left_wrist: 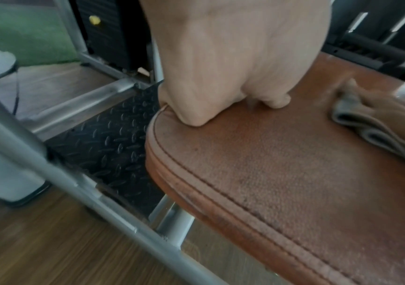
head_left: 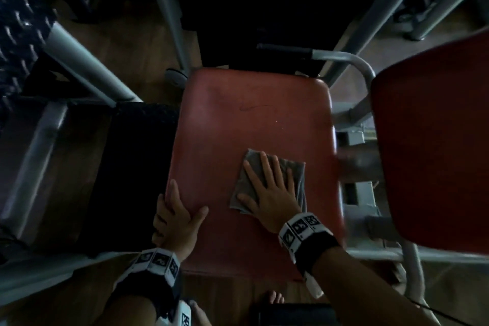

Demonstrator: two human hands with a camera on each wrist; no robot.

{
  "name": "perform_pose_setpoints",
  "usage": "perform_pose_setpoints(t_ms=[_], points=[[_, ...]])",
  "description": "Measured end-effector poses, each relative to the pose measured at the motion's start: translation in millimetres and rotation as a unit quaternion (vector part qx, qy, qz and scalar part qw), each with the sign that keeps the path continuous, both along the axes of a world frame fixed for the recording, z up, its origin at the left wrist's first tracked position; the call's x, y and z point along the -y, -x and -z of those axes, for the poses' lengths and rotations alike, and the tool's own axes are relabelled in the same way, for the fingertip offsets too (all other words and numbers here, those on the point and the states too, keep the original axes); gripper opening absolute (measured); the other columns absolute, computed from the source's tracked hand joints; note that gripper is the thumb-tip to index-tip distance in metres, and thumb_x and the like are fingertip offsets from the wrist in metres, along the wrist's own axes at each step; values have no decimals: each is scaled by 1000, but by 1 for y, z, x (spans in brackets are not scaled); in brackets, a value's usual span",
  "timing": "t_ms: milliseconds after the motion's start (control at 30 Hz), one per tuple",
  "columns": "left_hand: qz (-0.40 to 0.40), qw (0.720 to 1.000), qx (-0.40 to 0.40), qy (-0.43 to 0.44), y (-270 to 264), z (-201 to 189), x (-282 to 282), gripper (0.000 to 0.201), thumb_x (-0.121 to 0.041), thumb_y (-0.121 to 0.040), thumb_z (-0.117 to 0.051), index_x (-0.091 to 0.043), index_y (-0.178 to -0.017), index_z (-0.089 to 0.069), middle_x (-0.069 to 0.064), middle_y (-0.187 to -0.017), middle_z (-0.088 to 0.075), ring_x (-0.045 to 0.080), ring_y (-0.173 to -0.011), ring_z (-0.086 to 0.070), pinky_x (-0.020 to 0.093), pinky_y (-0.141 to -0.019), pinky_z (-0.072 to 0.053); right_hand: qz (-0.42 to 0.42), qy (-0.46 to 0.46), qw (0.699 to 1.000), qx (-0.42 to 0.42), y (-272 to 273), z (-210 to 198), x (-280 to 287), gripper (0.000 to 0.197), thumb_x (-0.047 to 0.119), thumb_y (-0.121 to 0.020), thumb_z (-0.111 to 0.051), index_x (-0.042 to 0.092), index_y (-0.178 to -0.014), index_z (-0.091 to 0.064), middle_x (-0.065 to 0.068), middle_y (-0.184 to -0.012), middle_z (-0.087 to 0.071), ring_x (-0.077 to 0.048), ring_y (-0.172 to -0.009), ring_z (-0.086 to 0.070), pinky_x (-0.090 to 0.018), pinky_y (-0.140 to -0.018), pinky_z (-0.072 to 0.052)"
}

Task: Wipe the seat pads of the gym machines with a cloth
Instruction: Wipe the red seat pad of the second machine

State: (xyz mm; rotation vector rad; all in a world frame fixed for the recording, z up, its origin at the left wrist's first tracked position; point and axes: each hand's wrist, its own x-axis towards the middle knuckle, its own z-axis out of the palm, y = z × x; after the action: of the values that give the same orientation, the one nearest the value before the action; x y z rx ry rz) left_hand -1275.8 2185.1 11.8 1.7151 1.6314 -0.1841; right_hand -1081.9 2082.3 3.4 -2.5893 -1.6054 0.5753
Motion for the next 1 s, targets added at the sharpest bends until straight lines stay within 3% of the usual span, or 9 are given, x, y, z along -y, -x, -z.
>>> perform_pose_setpoints(t_ms=[167,300,400,500,600,767,900,1000], points=[[2,1000,7,-1,0,-1,0,94,-61,-86,-54,-48,-145,18,7,-159,5,43,-140,-14,63,-109,-19,125,48,991,-22,-10,-6,37,76,75,-84,-8,42,-148,15,1,-158,25,-35,-145,19,-60,-114,0],[2,1000,19,10,0,-2,-1,95,-60,-86,-55,-50,-144,19,7,-158,6,42,-141,-10,64,-110,-17,232,67,970,-28,-11,-8,55,76,72,-88,-19,42,-149,14,-1,-159,23,-38,-145,15,-63,-113,-6],[-2,1000,27,12,0,-3,-1,95,-58,-86,-56,-50,-145,18,10,-159,7,43,-142,-9,64,-111,-15,296,70,952,-30,-6,-9,69,77,73,-84,-17,43,-149,13,-2,-160,20,-39,-145,13,-64,-110,-13],[-3,1000,22,11,0,-3,-1,94,-59,-86,-55,-49,-145,17,10,-159,6,43,-141,-10,64,-111,-16,353,83,931,-31,-1,-16,80,75,71,-89,-20,41,-150,13,-4,-160,19,-42,-145,-1,-62,-106,-26],[0,1000,24,10,1,-2,-1,94,-60,-86,-55,-48,-146,17,9,-158,6,43,-141,-10,64,-111,-17,396,103,909,-81,-6,-23,88,75,64,-93,-28,38,-150,14,-5,-160,17,-41,-143,-12,-63,-106,-27],[2,999,32,12,2,-2,0,94,-60,-87,-54,-47,-145,18,7,-158,7,42,-141,-9,64,-111,-16,427,109,884,-155,-23,-27,101,77,48,-98,-38,29,-151,14,-13,-158,-9,-45,-135,-30,-58,-108,-31],[0,999,38,16,2,-2,-1,95,-60,-86,-55,-47,-146,18,7,-158,9,42,-141,-9,64,-111,-16,461,100,854,-217,-35,-30,118,73,38,-100,-43,13,-153,0,-25,-145,-37,-41,-130,-42,-45,-106,-35],[5,1000,24,12,1,-3,0,94,-61,-86,-53,-45,-146,18,9,-159,8,43,-141,-11,64,-111,-16,473,112,838,-247,-35,-26,133,57,36,-99,-45,8,-144,-25,-24,-134,-51,-39,-122,-50,-39,-98,-40]])
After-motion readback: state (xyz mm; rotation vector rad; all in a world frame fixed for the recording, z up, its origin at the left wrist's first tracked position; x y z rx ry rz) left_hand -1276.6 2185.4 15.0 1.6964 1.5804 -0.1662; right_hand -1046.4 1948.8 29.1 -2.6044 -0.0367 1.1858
